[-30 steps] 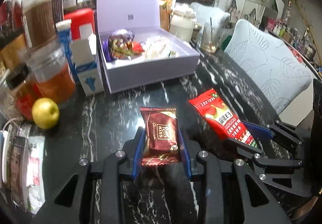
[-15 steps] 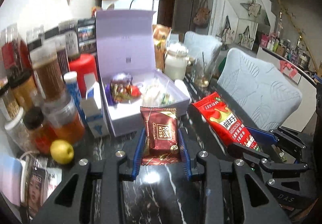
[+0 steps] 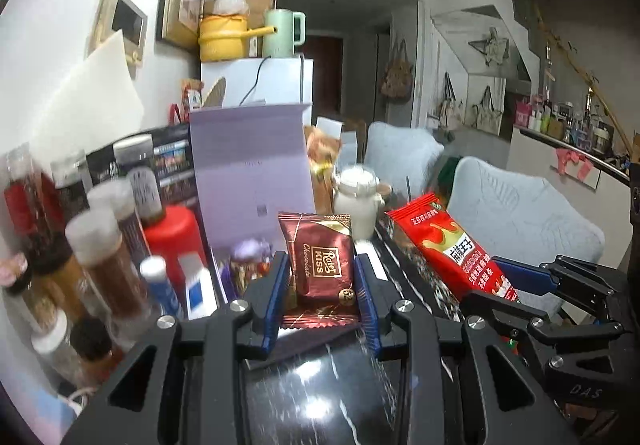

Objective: Organize soft objects
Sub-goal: 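Lift both held packets and carry them over the lavender box, then lower both packets into the box and open both grippers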

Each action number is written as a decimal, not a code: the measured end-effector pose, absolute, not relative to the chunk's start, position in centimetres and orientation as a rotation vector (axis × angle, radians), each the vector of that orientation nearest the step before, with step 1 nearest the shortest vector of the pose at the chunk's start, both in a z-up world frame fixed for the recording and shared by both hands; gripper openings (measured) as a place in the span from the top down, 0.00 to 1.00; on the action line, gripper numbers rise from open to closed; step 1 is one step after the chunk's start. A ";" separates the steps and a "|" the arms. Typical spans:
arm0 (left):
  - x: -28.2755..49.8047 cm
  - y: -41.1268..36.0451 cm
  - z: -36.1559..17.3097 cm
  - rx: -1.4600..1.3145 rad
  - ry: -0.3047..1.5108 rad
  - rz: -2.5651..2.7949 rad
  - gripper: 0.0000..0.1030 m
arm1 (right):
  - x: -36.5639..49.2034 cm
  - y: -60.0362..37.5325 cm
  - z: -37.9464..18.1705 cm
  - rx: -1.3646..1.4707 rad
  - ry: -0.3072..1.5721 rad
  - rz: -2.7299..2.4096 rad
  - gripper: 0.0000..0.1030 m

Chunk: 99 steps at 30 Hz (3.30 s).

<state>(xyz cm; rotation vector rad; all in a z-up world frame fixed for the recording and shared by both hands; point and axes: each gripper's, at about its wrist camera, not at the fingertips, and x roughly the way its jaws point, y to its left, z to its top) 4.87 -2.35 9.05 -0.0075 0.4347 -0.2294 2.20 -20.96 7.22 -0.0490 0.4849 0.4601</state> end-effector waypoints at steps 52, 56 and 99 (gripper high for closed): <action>26.1 -1.9 1.7 0.082 0.627 -0.068 0.68 | 24.2 -17.2 2.0 -0.090 0.618 0.475 0.58; 26.9 -2.3 0.5 0.090 0.667 -0.073 0.68 | 24.9 -17.1 0.9 -0.100 0.650 0.465 0.58; 31.8 -3.8 -7.2 0.146 0.943 -0.060 0.68 | 29.0 -16.3 -6.2 -0.162 0.883 0.415 0.56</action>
